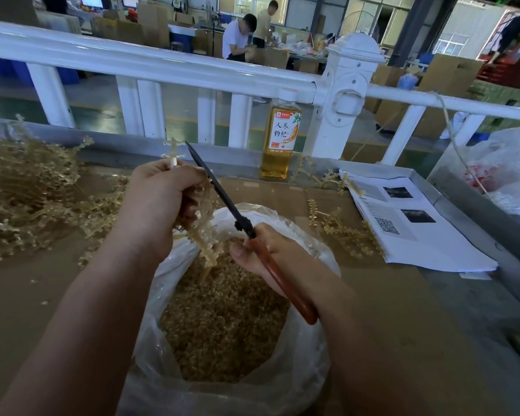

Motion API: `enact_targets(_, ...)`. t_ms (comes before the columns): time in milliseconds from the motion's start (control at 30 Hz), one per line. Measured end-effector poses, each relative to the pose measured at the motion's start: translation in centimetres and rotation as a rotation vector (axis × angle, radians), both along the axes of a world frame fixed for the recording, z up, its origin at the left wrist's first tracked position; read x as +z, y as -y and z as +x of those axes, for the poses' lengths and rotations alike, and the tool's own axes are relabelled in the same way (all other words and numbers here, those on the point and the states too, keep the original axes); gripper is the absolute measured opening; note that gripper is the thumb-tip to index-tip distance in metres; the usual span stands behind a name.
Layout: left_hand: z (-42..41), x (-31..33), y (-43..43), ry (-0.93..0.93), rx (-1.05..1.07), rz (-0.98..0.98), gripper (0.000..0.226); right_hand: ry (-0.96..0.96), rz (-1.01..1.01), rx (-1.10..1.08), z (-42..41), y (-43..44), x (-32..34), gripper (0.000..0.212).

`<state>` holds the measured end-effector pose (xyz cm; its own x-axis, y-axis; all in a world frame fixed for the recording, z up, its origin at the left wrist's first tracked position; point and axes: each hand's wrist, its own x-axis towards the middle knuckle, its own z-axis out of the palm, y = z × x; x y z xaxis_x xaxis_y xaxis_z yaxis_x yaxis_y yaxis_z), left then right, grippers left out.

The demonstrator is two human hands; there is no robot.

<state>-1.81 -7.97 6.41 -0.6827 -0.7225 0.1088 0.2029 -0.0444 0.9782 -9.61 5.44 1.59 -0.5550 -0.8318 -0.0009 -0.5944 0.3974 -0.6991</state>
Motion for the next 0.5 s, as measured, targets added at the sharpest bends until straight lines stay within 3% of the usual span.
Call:
enact_targets(267, 0.1, -0.5, 0.9, 0.068, -0.128, -0.063, 0.022, 0.203, 0.064, -0.099, -0.1, 0.6, 0.7, 0.021)
enact_targets(367, 0.2, -0.5, 0.9, 0.074, -0.187, -0.075, 0.024, 0.243, -0.023, 0.015, 0.4, -0.6, 1.8, 0.024)
enact_targets(500, 0.0, -0.4, 0.6, 0.057, -0.104, -0.043, 0.024, 0.258, -0.009, 0.031, 0.3, -0.8, 1.9, 0.021)
